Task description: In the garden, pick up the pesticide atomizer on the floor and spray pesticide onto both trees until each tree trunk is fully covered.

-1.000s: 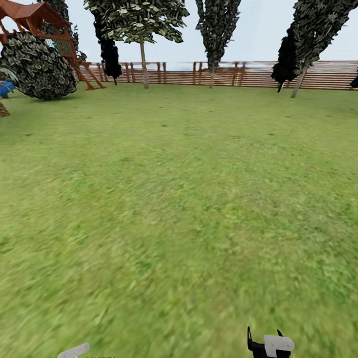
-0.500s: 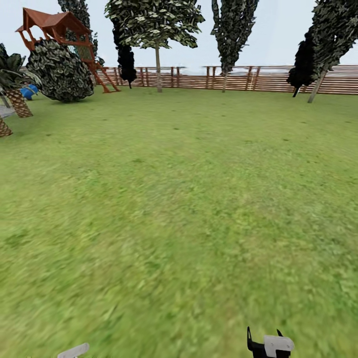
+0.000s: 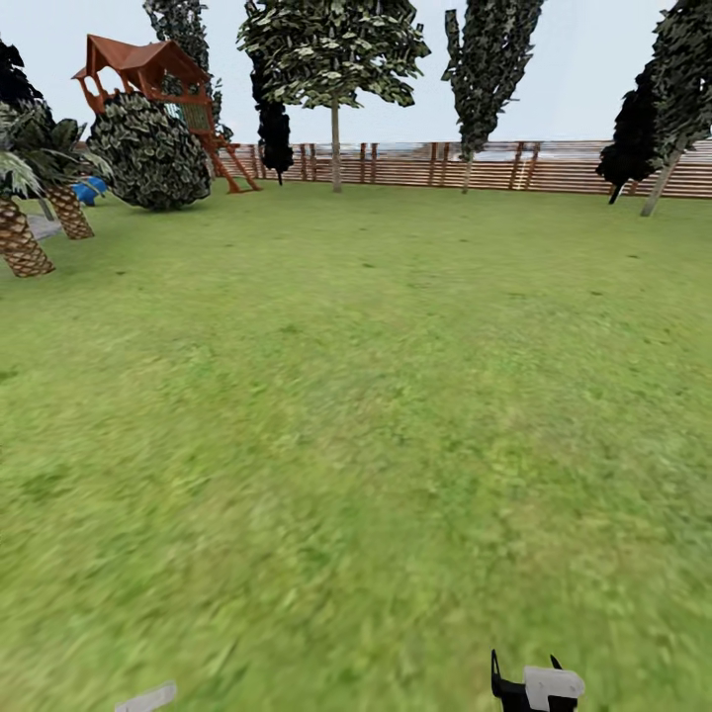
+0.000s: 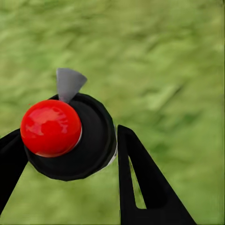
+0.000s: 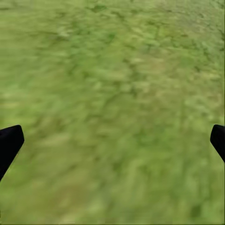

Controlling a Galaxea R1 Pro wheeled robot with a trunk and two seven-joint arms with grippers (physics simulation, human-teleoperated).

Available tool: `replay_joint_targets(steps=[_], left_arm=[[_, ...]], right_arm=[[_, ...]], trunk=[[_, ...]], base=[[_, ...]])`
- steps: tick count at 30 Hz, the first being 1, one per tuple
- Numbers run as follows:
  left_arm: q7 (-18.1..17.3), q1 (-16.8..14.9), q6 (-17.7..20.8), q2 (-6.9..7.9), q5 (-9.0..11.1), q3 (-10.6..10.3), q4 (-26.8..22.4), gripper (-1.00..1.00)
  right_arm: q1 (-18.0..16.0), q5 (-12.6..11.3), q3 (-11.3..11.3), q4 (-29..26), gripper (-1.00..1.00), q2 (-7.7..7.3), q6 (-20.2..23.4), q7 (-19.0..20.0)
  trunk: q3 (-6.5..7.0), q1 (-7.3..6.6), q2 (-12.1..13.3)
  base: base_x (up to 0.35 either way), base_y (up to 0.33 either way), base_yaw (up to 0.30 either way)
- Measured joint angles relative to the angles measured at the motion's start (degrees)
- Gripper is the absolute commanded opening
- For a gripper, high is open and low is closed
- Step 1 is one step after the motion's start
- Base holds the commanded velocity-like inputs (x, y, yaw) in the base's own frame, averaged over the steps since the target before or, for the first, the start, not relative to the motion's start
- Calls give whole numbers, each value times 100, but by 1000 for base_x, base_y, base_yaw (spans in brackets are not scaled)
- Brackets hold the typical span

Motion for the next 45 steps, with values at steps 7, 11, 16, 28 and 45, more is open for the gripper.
replay_joint_targets(steps=[7, 11, 16, 28, 45], left_arm=[[3, 0, 0, 0, 0, 0, 8, -100], [4, 0, 0, 0, 0, 1, 9, -100], [4, -1, 0, 0, 0, 1, 12, -100], [12, -1, 1, 6, 1, 2, 9, -100], [15, -24, -48, 2, 43, 9, -35, -100]], right_arm=[[0, 5, 2, -6, 100, 70, 0, 0], [1, 7, 0, -13, 100, 78, 0, 13], [1, 17, 8, -19, 100, 79, 0, 17], [1, 1, 0, -17, 100, 78, 8, 17], [1, 0, 0, -10, 100, 79, 16, 9]], trunk=[[50, 0, 0], [56, 0, 0], [57, 0, 0], [57, 0, 0], [82, 0, 0]], base=[[337, 0, 172], [337, 0, 28], [337, 0, 2], [337, 0, 1], [337, 0, 138]])
